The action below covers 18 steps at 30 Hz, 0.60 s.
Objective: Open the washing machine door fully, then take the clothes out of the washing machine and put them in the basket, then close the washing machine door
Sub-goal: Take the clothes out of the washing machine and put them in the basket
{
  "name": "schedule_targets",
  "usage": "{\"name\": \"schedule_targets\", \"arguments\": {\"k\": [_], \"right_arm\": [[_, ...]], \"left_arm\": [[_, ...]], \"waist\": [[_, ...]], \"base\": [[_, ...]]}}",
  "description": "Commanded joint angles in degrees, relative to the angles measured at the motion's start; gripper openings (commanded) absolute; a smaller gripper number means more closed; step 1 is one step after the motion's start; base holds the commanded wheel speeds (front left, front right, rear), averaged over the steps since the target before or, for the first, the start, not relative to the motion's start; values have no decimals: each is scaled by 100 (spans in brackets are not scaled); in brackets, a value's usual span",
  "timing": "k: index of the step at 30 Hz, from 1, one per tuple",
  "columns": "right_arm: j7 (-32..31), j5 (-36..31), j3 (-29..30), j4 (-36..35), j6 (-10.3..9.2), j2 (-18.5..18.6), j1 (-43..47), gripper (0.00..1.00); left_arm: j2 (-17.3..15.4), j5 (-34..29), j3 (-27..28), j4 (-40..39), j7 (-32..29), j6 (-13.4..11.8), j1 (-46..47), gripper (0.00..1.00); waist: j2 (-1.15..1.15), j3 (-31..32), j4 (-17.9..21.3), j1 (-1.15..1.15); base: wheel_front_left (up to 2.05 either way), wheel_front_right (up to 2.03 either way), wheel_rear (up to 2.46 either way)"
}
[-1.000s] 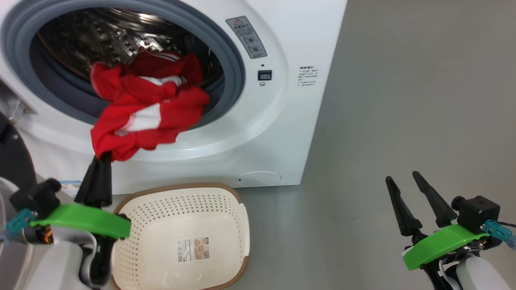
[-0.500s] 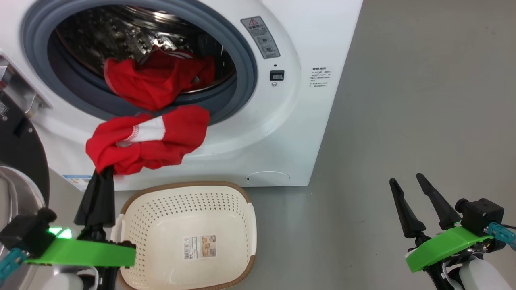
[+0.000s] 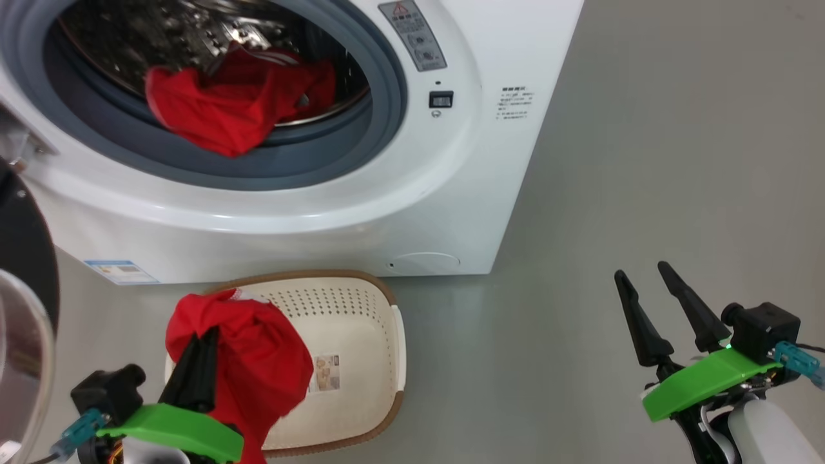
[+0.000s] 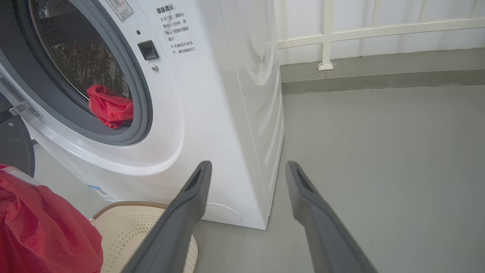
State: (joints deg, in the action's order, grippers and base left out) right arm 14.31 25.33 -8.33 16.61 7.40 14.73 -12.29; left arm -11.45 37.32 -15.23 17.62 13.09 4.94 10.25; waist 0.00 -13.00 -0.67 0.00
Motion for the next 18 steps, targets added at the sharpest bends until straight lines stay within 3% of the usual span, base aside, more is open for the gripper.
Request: {"name": "schedule_targets", "arguments": {"k": [1,12,18], "right_arm": [[69,-6,-106,-139,9,71,-95,100],[69,-24,-38,-227,9,26,-289,100],[69,-32,-55,-254,9,-34,-467,100]], "left_arm": [[-107,-93,175,-19,75,76,292,0],[69,-220,61,1903,188,249,1185,0],[100,-186,-255,2576,190,253,1567,0]], "waist": [[0,-119,83,0],[0,-695,423,0],[0,-987,558,0]], "base": [[0,0,0],[0,0,0],[0,0,0]]}}
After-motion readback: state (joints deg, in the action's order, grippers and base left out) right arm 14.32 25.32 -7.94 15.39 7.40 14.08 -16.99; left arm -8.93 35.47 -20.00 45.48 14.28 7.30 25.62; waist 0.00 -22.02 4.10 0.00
